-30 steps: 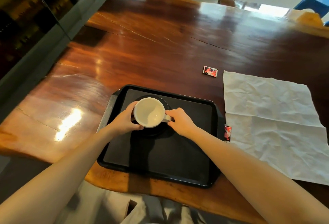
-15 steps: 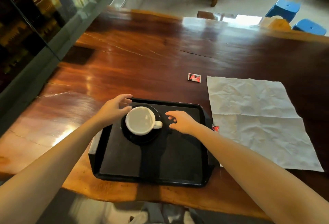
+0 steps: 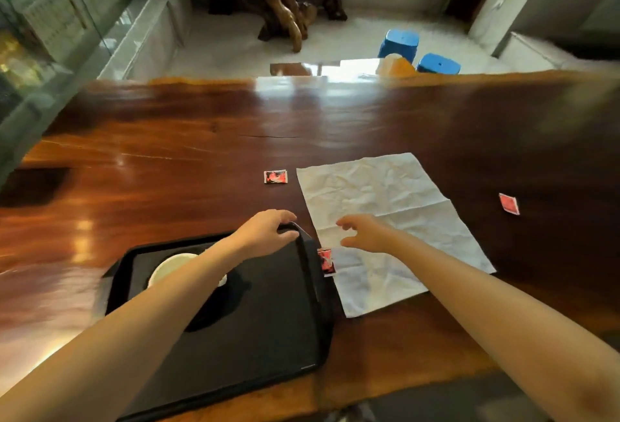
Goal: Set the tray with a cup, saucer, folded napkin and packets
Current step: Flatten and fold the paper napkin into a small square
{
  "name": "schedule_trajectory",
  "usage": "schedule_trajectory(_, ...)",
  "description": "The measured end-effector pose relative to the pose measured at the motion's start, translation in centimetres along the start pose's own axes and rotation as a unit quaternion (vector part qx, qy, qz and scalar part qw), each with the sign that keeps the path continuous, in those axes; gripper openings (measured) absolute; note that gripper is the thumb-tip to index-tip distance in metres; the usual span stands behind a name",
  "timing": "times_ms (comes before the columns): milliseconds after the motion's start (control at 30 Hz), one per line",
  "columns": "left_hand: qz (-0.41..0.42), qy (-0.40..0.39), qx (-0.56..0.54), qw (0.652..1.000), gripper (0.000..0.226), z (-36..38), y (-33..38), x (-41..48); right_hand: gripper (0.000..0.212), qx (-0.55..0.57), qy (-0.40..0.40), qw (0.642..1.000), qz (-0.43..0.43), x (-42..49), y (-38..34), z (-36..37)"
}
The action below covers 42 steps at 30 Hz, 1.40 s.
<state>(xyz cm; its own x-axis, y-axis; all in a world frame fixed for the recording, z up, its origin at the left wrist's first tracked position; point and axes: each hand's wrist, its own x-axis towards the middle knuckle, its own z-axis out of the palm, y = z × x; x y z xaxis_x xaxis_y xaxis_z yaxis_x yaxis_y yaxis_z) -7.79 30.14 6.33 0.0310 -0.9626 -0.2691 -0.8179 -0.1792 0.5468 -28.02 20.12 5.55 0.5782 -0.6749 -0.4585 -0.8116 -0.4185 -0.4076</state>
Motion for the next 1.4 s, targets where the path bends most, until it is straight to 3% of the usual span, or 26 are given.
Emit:
schedule_trajectory(300,-0.009,-0.065,0.027,0.998,0.05,4.9,6.7,7.3,0.055,-0.031,-0.022,0.998,0.052,-1.7,11.9,-4.1)
schedule_trajectory(600,-0.133,0.017,-0.024,0.991,0.055,14.1,13.6,13.8,0.049,-0.071,-0.018,0.997,0.015,0.4,24.8,-6.1)
schedule_trajectory(800,-0.2,0.153,-0.032,0.967,0.051,20.9,13.7,15.2,0.045,-0.141,0.08,0.986,-0.037,4.4,25.3,-2.0)
schedule_trajectory(1033,-0.222,0.15,0.074,0.961,0.057,23.8,10.8,19.7,0.061,-0.131,0.057,0.979,-0.142,10.4,23.2,3.4)
schedule_trajectory(1133,-0.187,0.174,0.112,0.96,0.065,25.2,8.7,19.7,0.069,-0.155,0.114,0.967,-0.168,11.4,25.7,4.0)
schedule_trajectory(1400,-0.194,0.209,0.16,0.945,0.066,25.7,8.3,19.2,0.066,-0.171,0.163,0.97,-0.063,11.5,33.5,1.2)
